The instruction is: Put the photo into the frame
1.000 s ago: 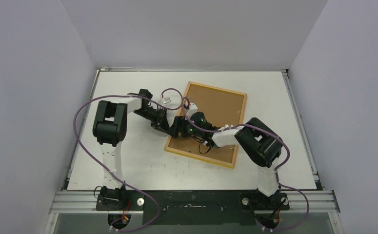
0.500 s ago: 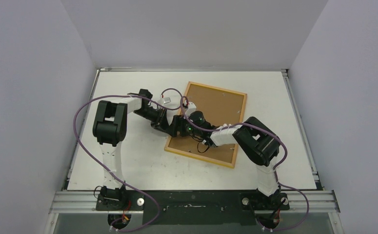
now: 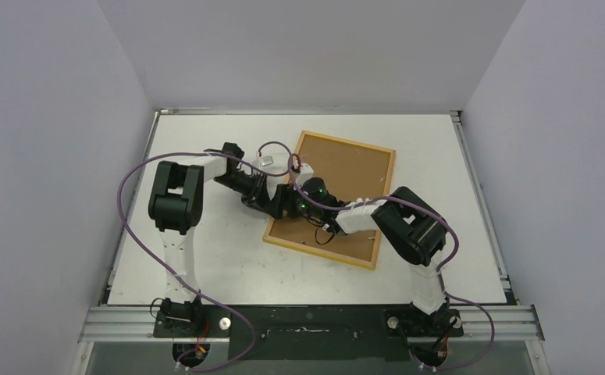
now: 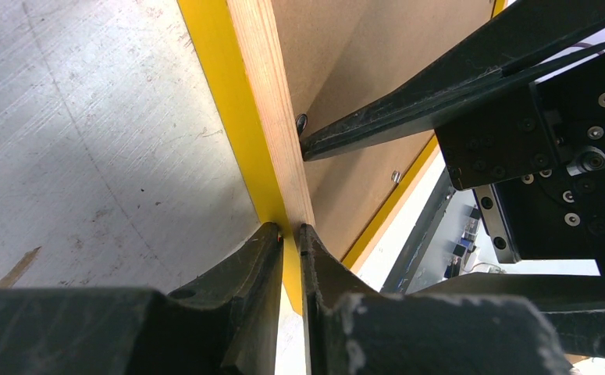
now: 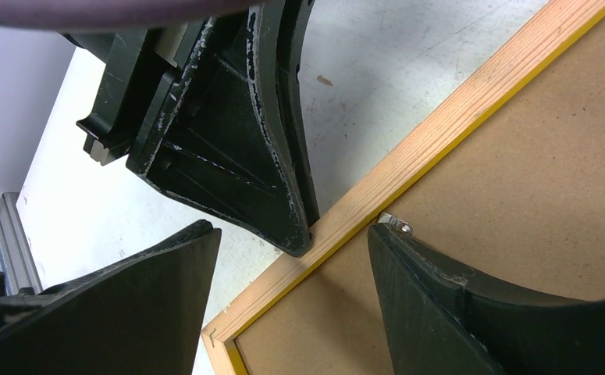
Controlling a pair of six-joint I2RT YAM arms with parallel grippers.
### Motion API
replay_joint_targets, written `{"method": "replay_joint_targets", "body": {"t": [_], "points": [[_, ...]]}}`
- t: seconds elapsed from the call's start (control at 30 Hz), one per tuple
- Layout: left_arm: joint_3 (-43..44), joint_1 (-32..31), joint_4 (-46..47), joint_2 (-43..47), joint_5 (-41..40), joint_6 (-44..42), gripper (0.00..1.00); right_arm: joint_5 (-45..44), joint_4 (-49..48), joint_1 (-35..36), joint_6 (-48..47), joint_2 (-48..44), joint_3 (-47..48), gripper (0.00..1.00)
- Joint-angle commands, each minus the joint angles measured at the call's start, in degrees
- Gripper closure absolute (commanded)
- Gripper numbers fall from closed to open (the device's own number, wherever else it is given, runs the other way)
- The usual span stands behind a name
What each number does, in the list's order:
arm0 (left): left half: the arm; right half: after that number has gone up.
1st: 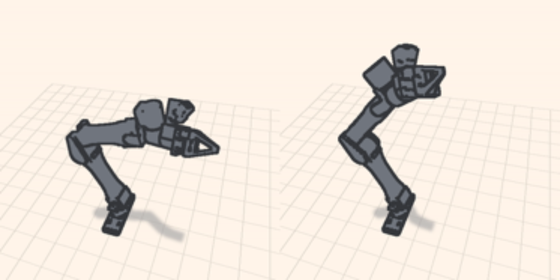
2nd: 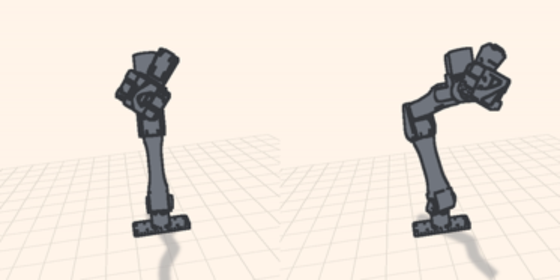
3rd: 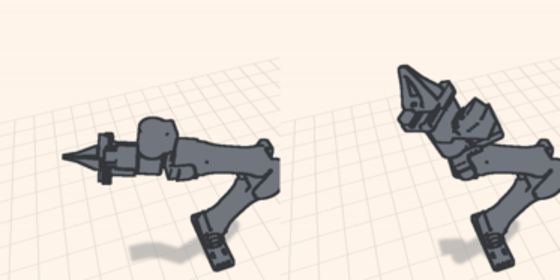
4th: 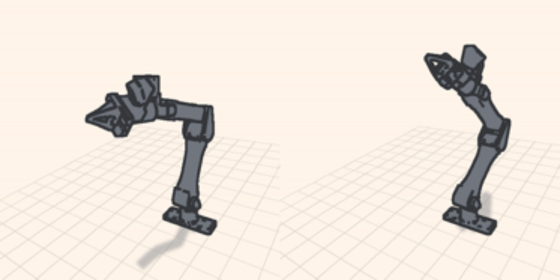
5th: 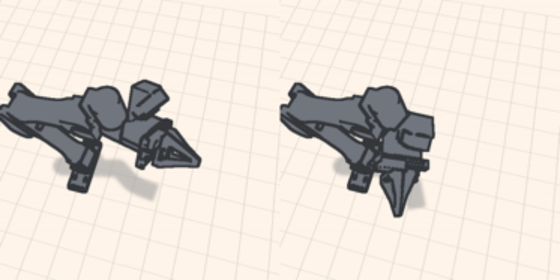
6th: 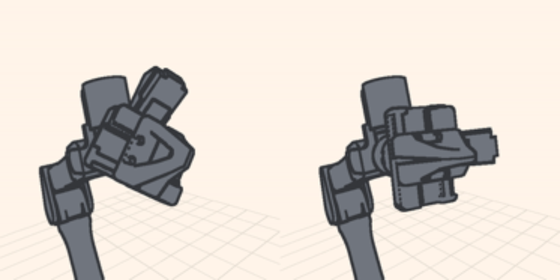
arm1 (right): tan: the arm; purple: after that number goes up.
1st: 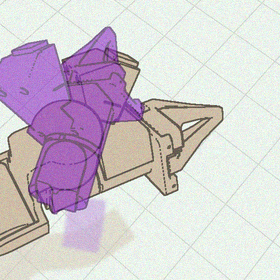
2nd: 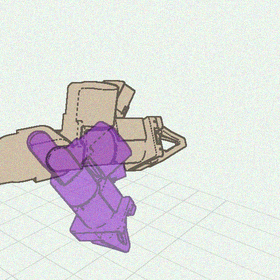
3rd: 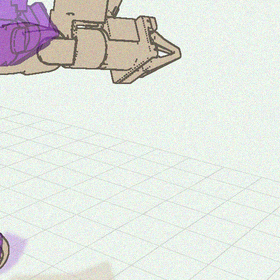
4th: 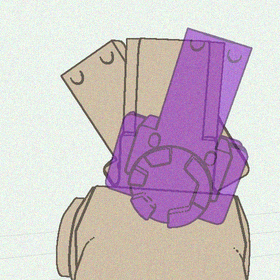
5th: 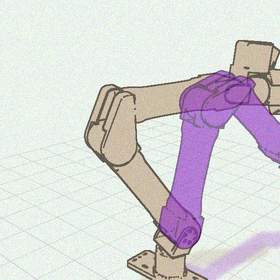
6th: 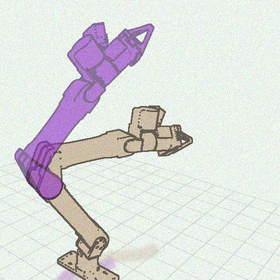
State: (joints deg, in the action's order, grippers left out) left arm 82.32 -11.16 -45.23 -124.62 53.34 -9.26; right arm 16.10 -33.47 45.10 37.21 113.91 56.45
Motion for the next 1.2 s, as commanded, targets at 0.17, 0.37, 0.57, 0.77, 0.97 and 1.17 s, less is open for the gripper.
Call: {"method": "replay_joint_targets", "body": {"t": [0.17, 0.37, 0.57, 0.77, 0.97, 1.17], "points": [[-0.8, -0.6, 1.0, 1.7, 0.2, -1.6, 0.88, -0.9, -1.1, -0.2, 0.0, 2.4, 2.4, 0.29], [-1.0, -0.7, 1.1, 1.8, 0.1, -1.4, 0.88, -1.0, -0.7, -0.2, -0.5, 0.5, 1.8, 0.29], [-1.1, -0.7, 1.0, 2.1, 0.2, -1.0, 0.88, -0.5, 0.6, -1.1, -0.9, -5.9, -0.5, 0.26], [-2.2, -0.7, 1.3, 2.6, 2.4, -0.3, 0.88, -0.2, 4.9, -4.5, -1.2, -18.1, -6.2, 0.14], [-5.2, -3.1, 2.9, 2.8, 7.0, -0.5, 0.86, -1.3, 9.6, -11.8, -1.4, -29.1, -12.8, 0.09], [-8.8, -7.0, 7.3, 4.7, 11.5, -0.2, 0.82, -1.7, 10.0, -16.7, -0.9, -31.2, -14.3, 0.08]]}}
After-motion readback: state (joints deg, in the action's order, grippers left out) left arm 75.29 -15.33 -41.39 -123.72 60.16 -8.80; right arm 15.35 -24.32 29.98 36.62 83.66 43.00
